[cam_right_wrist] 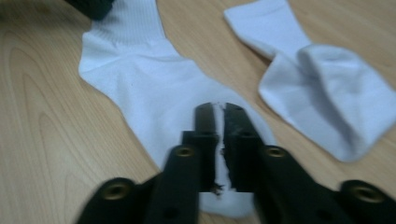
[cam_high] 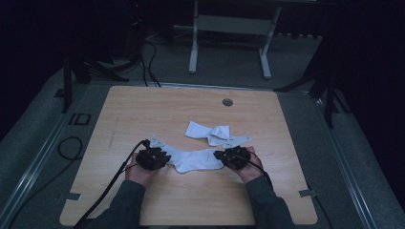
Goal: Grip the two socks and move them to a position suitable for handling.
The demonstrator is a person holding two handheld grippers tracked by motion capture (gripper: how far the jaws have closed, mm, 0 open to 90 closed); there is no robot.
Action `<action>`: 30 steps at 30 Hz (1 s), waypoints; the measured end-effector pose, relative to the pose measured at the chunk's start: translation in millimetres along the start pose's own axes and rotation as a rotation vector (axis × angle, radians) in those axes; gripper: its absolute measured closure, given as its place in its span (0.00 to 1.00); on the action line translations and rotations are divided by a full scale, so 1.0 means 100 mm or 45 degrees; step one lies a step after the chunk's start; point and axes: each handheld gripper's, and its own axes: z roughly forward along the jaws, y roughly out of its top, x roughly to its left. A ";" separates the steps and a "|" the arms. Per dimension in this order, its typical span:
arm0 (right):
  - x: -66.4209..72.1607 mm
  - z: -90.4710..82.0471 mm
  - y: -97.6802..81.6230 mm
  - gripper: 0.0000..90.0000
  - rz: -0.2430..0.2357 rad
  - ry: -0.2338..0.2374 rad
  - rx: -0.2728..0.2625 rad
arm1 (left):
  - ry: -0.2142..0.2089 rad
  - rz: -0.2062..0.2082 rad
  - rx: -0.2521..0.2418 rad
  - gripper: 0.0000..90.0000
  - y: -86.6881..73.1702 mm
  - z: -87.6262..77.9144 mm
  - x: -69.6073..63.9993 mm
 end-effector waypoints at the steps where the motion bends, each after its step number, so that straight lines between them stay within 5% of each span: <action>1: 0.00 0.00 0.00 0.99 0.000 0.000 0.000 | 0.000 0.000 0.000 0.79 0.00 0.00 0.00; 7: 0.17 0.26 0.05 1.00 -0.023 0.024 0.054 | 0.051 -0.003 -0.042 0.77 -0.03 -0.11 0.05; 13: 0.24 0.40 0.01 1.00 -0.023 0.047 0.127 | 0.077 -0.060 -0.061 0.77 -0.11 -0.18 0.18; 18: 0.23 0.34 -0.06 1.00 -0.010 0.087 0.127 | 0.092 -0.103 -0.080 0.77 -0.13 -0.21 0.25; 30: 0.11 0.01 -0.36 1.00 -0.014 0.102 0.145 | 0.097 -0.107 -0.067 0.77 -0.15 -0.19 0.25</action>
